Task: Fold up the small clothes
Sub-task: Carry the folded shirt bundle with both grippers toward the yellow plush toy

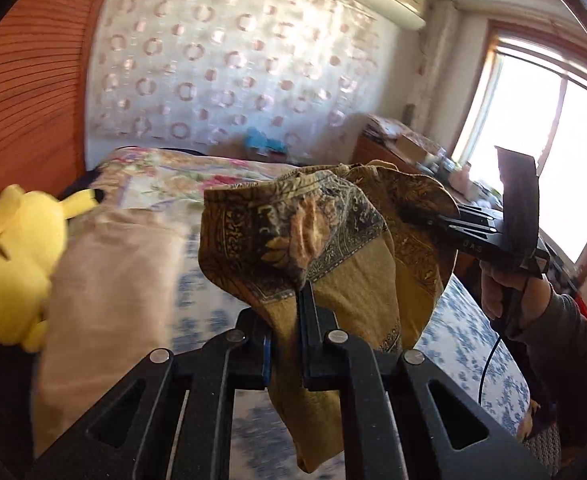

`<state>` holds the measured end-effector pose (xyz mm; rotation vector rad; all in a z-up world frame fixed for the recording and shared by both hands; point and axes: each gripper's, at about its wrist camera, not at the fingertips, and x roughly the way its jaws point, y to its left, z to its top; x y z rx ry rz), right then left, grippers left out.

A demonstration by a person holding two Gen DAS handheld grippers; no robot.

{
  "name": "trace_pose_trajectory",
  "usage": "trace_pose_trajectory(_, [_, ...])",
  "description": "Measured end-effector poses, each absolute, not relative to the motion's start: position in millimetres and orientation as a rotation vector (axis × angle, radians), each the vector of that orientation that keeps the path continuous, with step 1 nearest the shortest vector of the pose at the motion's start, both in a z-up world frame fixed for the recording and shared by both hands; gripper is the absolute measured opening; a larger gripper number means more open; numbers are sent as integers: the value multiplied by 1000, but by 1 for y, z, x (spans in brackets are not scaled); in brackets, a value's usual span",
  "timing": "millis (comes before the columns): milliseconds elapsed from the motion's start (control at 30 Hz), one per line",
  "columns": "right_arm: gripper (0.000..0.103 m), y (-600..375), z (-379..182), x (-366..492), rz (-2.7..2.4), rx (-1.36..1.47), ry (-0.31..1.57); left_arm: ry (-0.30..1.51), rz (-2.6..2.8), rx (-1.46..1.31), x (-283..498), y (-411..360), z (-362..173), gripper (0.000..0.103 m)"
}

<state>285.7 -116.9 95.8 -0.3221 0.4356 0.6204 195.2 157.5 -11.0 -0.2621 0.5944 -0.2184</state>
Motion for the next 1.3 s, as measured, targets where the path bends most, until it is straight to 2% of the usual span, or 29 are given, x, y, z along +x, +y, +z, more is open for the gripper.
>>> trace_pose_trajectory(300, [11, 54, 113, 343, 810, -430, 438, 560, 8, -437, 166, 277, -49, 11])
trace_pose_trajectory(600, [12, 165, 75, 429, 853, -567, 509, 634, 94, -500, 174, 309, -111, 11])
trace_pose_trajectory(700, [19, 174, 65, 442, 847, -556, 527, 660, 101, -494, 175, 303, -117, 11])
trace_pose_trajectory(767, [35, 181, 70, 447, 813, -544, 536, 661, 108, -494, 171, 306, -122, 11])
trace_pose_trajectory(900, [46, 184, 74, 450, 726, -501, 499, 671, 124, -466, 169, 307, -122, 23])
trace_pose_trajectory(1000, [56, 179, 76, 407, 692, -444, 413, 656, 132, -437, 162, 308, -115, 46])
trace_pose_trajectory(1067, [66, 170, 77, 396, 682, -408, 375, 645, 138, -415, 156, 307, -111, 52])
trace_pose_trajectory(1133, [67, 164, 73, 385, 705, -375, 373, 638, 137, -400, 153, 305, -107, 72])
trace_pose_trajectory(1300, [67, 161, 58, 381, 831, -356, 455, 627, 145, -352, 146, 296, -99, 78])
